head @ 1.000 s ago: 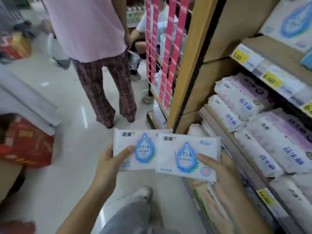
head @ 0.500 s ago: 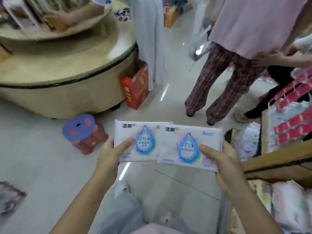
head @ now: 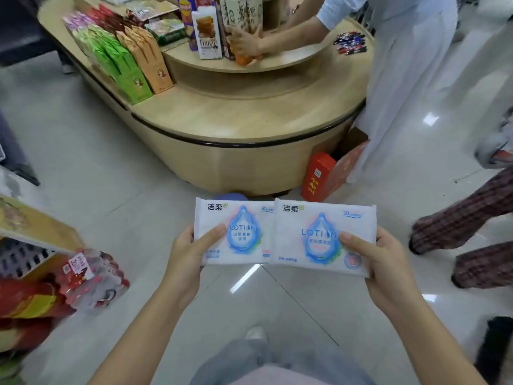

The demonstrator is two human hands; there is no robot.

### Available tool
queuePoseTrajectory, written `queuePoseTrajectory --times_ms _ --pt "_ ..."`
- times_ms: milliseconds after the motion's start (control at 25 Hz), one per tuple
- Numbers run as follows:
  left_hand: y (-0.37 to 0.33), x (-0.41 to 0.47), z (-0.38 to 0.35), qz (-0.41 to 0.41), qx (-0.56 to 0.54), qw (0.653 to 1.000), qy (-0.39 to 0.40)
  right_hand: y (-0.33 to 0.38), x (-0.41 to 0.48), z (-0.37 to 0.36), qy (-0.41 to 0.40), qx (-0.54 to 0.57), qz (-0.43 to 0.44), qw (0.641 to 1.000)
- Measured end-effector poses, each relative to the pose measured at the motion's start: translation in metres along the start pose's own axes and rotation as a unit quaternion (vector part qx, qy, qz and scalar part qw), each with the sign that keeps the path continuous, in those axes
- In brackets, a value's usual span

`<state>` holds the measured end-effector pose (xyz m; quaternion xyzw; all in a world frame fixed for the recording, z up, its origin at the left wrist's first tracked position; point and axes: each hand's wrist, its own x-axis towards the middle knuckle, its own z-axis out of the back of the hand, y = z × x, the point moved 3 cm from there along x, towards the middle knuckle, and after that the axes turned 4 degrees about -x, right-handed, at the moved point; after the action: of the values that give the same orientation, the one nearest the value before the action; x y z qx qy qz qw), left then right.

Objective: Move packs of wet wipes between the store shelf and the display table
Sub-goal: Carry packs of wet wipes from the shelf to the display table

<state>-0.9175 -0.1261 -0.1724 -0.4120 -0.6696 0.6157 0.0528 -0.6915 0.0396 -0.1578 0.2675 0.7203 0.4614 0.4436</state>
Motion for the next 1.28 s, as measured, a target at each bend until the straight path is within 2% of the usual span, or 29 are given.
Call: queuePoseTrajectory --times_ms 360,600,840,1040,1280 --pt "-0.053 0.114 0.04 -0.006 -0.046 0.997 -0.06 0.028 0.138 -0.115 0.069 -0.041 -0.024 0.996" --pt "-0.089 0.196 0.077 -0.002 -0.091 0.986 -0.139 0.054 0.242 -0.204 0.133 -0.079 -0.055 0.986" --pt "-0.129 0.281 0.144 0.008 -0.119 0.977 -0.177 0.055 0.32 -0.306 0.177 -0.111 -0.077 0.975" --pt "-0.18 0.384 0.23 0.035 -0.084 0.986 -0.137 0.033 0.369 -0.4 0.117 -0.073 -0.087 0.987" --pt "-0.26 0.506 0.29 0.058 0.027 0.998 -0.02 0.023 0.4 -0.503 0.036 0.02 -0.094 0.995"
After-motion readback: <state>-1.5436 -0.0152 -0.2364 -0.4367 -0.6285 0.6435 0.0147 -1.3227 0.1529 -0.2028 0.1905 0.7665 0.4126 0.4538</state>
